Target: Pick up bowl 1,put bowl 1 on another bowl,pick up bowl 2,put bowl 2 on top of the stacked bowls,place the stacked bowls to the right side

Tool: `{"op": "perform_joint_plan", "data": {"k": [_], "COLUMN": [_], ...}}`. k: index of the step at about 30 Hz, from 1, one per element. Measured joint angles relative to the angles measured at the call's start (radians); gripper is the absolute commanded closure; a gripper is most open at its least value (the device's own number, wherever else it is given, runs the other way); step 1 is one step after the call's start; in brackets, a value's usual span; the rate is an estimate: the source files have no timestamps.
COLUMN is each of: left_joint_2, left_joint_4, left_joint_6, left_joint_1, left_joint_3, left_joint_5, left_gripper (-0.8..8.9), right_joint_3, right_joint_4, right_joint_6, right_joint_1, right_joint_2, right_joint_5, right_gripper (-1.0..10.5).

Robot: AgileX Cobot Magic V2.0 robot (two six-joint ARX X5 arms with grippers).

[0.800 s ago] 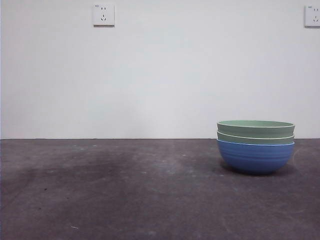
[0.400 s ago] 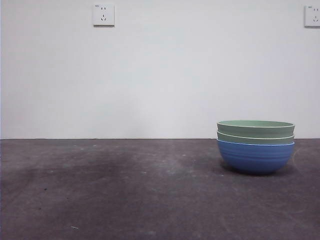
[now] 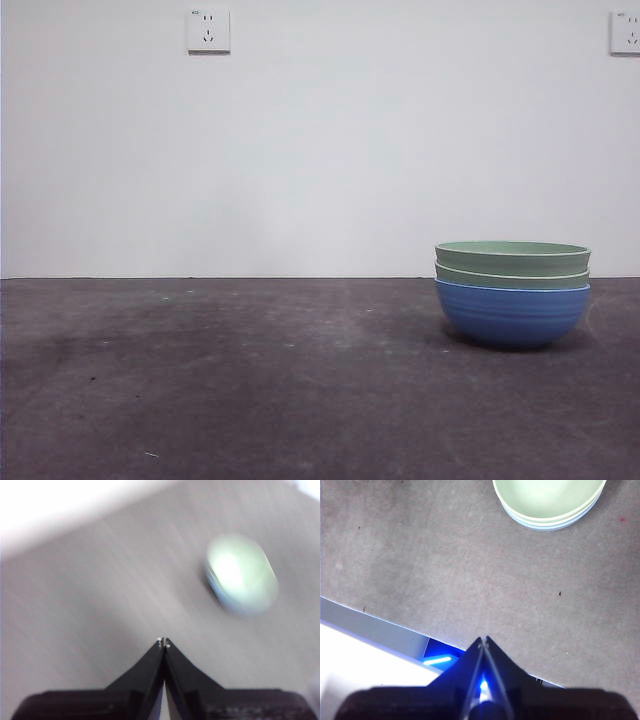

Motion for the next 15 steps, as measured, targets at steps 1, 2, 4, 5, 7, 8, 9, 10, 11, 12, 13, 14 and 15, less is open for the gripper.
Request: {"op": "perform_joint_plan", "data": {"k": [1, 2, 4, 5, 7, 8, 9, 10, 11, 12, 13, 14, 15], "left_joint_2": [-0.029, -0.066, -0.148, -0.188, -0.282, -0.323, -0.381, -0.422, -0.461, -0.509, -0.542, -0.578, -0.608], "left_joint_4": [0.054, 0.119, 0.241, 0.294, 0.422, 0.475, 0.543, 0.594, 0.642, 0.695, 0.730, 0.763, 0.785], "left_joint_6": [0.009, 0.020, 0.035, 0.040, 0.046, 0.051, 0.056, 0.060, 0.063, 0.068, 0.069, 0.070, 0.070], "left_joint_1": [0.031, 0.068, 0.134, 0.164, 0.232, 0.259, 0.292, 0.315, 0.334, 0.357, 0.372, 0.387, 0.399], "left_joint_3": [-0.013, -0.036, -0.102, -0.141, -0.254, -0.308, -0.382, -0.439, -0.498, -0.578, -0.639, -0.710, -0.769], "left_joint_5": [0.011, 0.027, 0.061, 0.068, 0.070, 0.063, 0.052, 0.038, 0.023, 0.001, -0.010, -0.022, -0.025], "left_gripper": [8.16, 8.16, 8.16, 8.16, 8.16, 8.16, 8.16, 8.16, 8.16, 8.16, 8.16, 8.16, 8.16], "right_joint_3": [0.000, 0.000, 0.000, 0.000, 0.000, 0.000, 0.000, 0.000, 0.000, 0.000, 0.000, 0.000, 0.000], "right_joint_4": [0.000, 0.000, 0.000, 0.000, 0.000, 0.000, 0.000, 0.000, 0.000, 0.000, 0.000, 0.000, 0.000], "right_joint_6": [0.000, 0.000, 0.000, 0.000, 0.000, 0.000, 0.000, 0.000, 0.000, 0.000, 0.000, 0.000, 0.000], "right_joint_1": [0.000, 0.000, 0.000, 0.000, 0.000, 0.000, 0.000, 0.000, 0.000, 0.000, 0.000, 0.000, 0.000], "right_joint_2": [0.000, 0.000, 0.000, 0.000, 0.000, 0.000, 0.000, 0.000, 0.000, 0.000, 0.000, 0.000, 0.000], "right_joint_5": [0.000, 0.000, 0.000, 0.000, 0.000, 0.000, 0.000, 0.000, 0.000, 0.000, 0.000, 0.000, 0.000], "right_gripper": [9.4, 9.4, 9.4, 9.4, 9.4, 9.4, 9.4, 9.4, 9.4, 9.4, 9.4, 9.4, 9.4]}}
